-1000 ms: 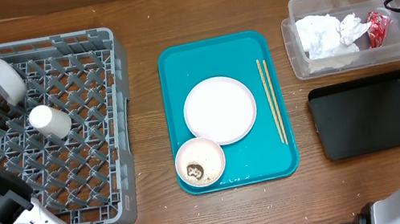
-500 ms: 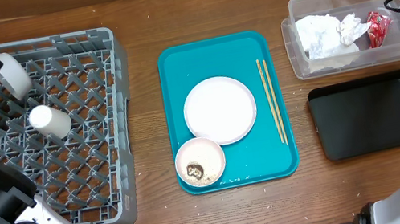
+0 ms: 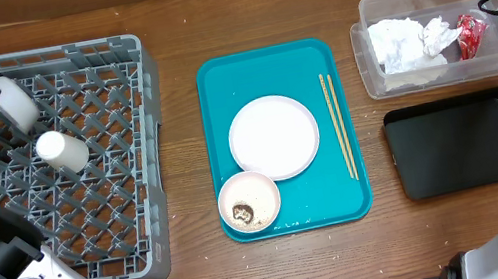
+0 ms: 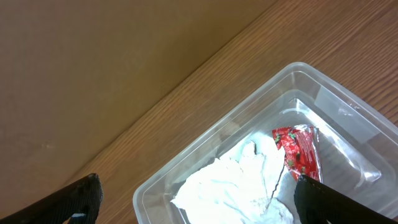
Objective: Sort waste into correct bins and load items into the dishwasher
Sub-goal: 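Lower the saucer into the rack and open the left gripper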
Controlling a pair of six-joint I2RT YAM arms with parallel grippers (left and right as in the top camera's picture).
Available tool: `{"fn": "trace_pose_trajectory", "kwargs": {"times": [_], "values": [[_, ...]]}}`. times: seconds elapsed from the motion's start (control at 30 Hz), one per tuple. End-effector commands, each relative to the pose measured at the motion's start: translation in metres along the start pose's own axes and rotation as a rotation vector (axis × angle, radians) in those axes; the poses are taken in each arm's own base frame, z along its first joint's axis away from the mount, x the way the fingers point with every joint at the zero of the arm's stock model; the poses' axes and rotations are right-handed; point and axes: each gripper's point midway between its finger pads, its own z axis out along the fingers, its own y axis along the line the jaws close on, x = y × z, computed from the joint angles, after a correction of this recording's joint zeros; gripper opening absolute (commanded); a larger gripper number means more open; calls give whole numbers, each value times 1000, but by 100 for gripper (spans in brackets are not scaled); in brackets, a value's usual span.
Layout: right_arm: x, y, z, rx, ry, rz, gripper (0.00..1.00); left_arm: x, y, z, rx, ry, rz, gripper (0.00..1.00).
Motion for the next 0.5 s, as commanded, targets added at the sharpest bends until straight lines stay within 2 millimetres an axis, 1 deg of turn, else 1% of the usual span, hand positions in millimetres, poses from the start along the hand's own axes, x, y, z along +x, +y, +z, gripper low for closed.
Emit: {"fn": "trace_pose_trajectory", "kwargs": {"times": [0.0, 0.03, 0.07, 0.1, 0.17, 0.2, 0.27, 0.33, 0.37, 0.43, 0.47], "values": [[-10, 3, -10, -7, -34, 5, 100, -11, 81, -40, -415, -76, -48, 19], [-10, 3, -10, -7, -34, 5, 100, -12, 84, -48, -457, -88, -49, 31], [-10, 3, -10, -7, -34, 5, 100, -13, 87, -56, -498, -100, -50, 48], [-10, 3, -10, -7, -34, 5, 100, -13, 90, -65, -543, -111, -52, 55], [-10, 3, -10, -7, -34, 5, 100, -13, 92, -81, -614, -130, -55, 64], [-10, 3, -10, -7, -34, 5, 100, -12, 92, -89, -646, -140, -58, 65], [-10, 3, -10, -7, -34, 5, 100, -11, 86, -99, -666, -157, -55, 63], [-10, 3, -10, -7, -34, 5, 100, -12, 75, -106, -660, -182, -57, 56], [-10, 3, -10, -7, -34, 5, 100, -12, 68, -107, -650, -193, -56, 49], [-10, 3, -10, -7, -34, 5, 100, -11, 50, -103, -596, -195, -25, 22], [-10, 3, -10, -7, -34, 5, 100, -9, 39, -98, -564, -187, -6, 14]]}}
